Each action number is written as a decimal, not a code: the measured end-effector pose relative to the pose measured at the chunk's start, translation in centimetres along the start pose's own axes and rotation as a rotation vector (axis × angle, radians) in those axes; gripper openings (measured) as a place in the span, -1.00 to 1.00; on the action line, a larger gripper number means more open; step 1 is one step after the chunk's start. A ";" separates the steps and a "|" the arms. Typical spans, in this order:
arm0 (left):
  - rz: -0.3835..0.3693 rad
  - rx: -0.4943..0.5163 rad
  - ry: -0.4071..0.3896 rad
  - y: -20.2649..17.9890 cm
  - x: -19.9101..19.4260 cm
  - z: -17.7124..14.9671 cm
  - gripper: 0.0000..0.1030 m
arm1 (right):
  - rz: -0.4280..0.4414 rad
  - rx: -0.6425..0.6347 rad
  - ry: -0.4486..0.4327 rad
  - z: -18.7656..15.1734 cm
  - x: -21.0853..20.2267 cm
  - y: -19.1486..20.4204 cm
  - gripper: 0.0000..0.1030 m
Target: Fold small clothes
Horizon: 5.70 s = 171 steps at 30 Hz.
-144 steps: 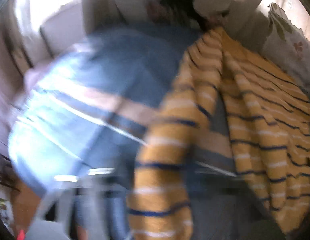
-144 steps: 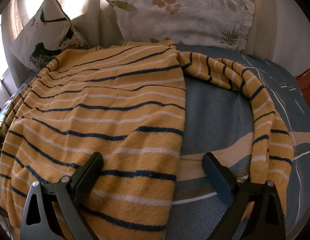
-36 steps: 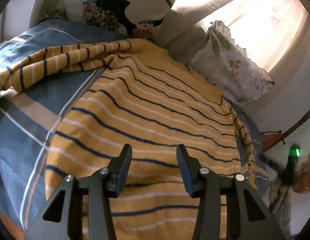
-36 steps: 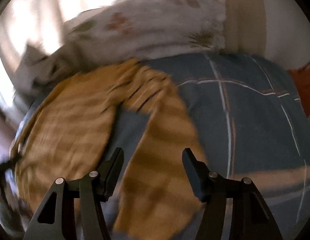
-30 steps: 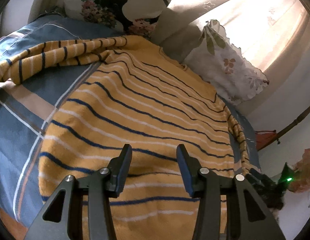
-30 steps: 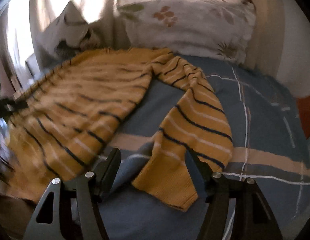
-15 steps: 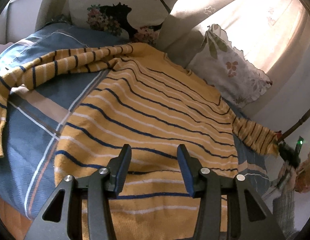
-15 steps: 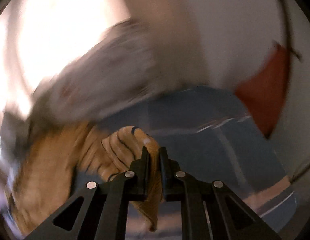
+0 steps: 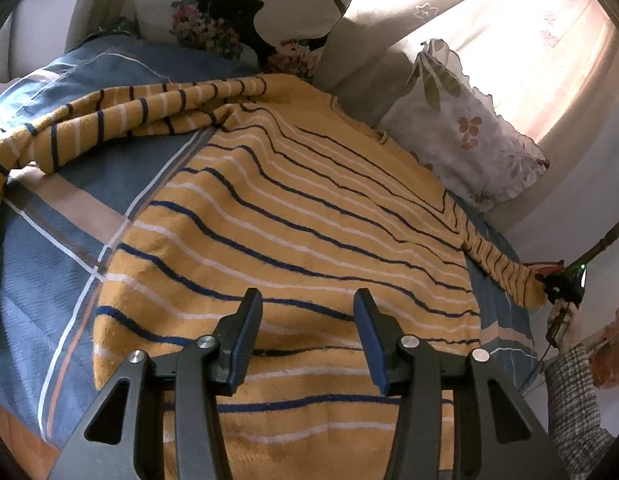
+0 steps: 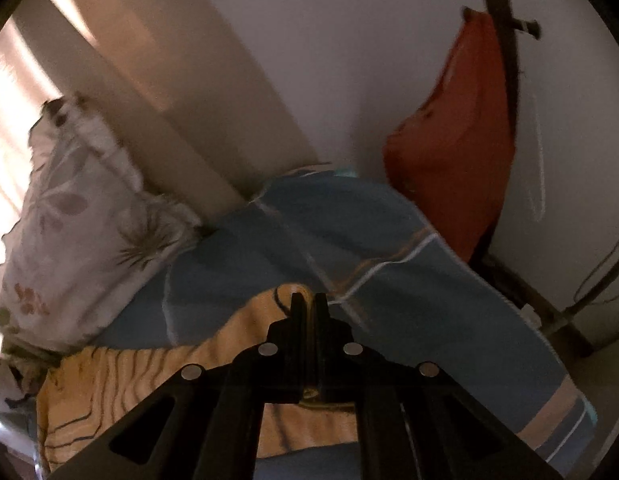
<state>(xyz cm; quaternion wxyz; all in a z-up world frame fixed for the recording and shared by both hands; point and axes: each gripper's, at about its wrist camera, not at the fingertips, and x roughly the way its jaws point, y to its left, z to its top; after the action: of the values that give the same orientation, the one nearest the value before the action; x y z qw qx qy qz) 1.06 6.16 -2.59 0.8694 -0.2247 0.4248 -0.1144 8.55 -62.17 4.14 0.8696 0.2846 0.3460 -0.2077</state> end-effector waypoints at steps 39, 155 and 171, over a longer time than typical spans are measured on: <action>0.028 -0.099 -0.056 4.5 -3.5 -0.1 -0.07 | 0.768 -0.372 0.532 -24.6 8.8 50.4 -0.10; 0.147 -0.182 -0.261 10.6 -12.4 -3.1 0.01 | 0.636 -0.427 0.213 -25.7 -16.8 11.4 -0.22; 0.462 -0.155 -0.145 19.3 -8.5 6.0 -0.77 | 0.637 -0.550 0.304 -27.6 -11.8 21.6 -0.22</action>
<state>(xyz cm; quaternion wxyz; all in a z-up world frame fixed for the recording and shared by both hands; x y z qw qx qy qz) 0.77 28.11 -2.94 0.8808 -0.1955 0.4091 0.1366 -0.67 -26.38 3.74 0.8728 0.1623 0.4073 0.2144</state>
